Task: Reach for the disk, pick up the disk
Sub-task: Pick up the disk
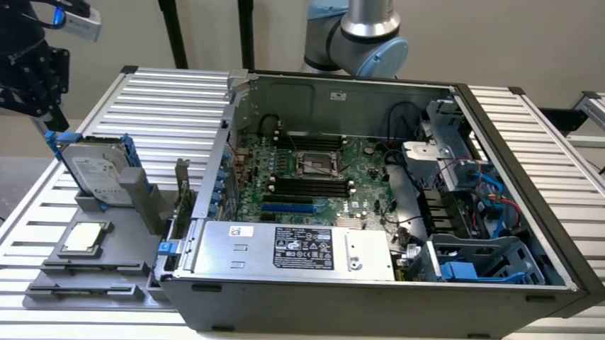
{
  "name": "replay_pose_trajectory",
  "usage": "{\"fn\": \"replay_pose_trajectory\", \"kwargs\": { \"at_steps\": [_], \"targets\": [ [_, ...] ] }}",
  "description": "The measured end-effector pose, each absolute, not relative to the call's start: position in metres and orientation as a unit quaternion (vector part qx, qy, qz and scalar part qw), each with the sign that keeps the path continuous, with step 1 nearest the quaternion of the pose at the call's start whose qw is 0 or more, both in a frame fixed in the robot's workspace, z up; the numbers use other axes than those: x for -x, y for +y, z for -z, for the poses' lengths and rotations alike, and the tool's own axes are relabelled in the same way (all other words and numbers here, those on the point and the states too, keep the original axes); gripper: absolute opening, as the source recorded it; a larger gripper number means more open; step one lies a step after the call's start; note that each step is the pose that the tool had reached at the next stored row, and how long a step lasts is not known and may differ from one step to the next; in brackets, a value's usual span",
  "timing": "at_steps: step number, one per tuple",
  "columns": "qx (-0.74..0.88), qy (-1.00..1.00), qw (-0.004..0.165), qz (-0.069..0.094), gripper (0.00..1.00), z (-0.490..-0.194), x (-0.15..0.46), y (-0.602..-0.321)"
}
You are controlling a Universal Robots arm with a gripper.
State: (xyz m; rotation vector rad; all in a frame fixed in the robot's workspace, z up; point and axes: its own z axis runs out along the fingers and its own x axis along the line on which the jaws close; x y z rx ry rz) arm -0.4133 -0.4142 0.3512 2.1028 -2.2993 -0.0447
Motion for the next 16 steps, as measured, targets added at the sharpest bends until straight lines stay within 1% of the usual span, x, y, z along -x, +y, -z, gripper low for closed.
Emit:
{"fn": "replay_pose_trajectory", "kwargs": {
  "at_steps": [9, 16],
  "targets": [
    [-0.699, -0.715, 0.012, 0.013, 0.11, -0.3503, 0.4129, -0.41],
    [-0.707, -0.707, 0.009, 0.009, 0.11, -0.3493, 0.4129, -0.4066]
  ]
}}
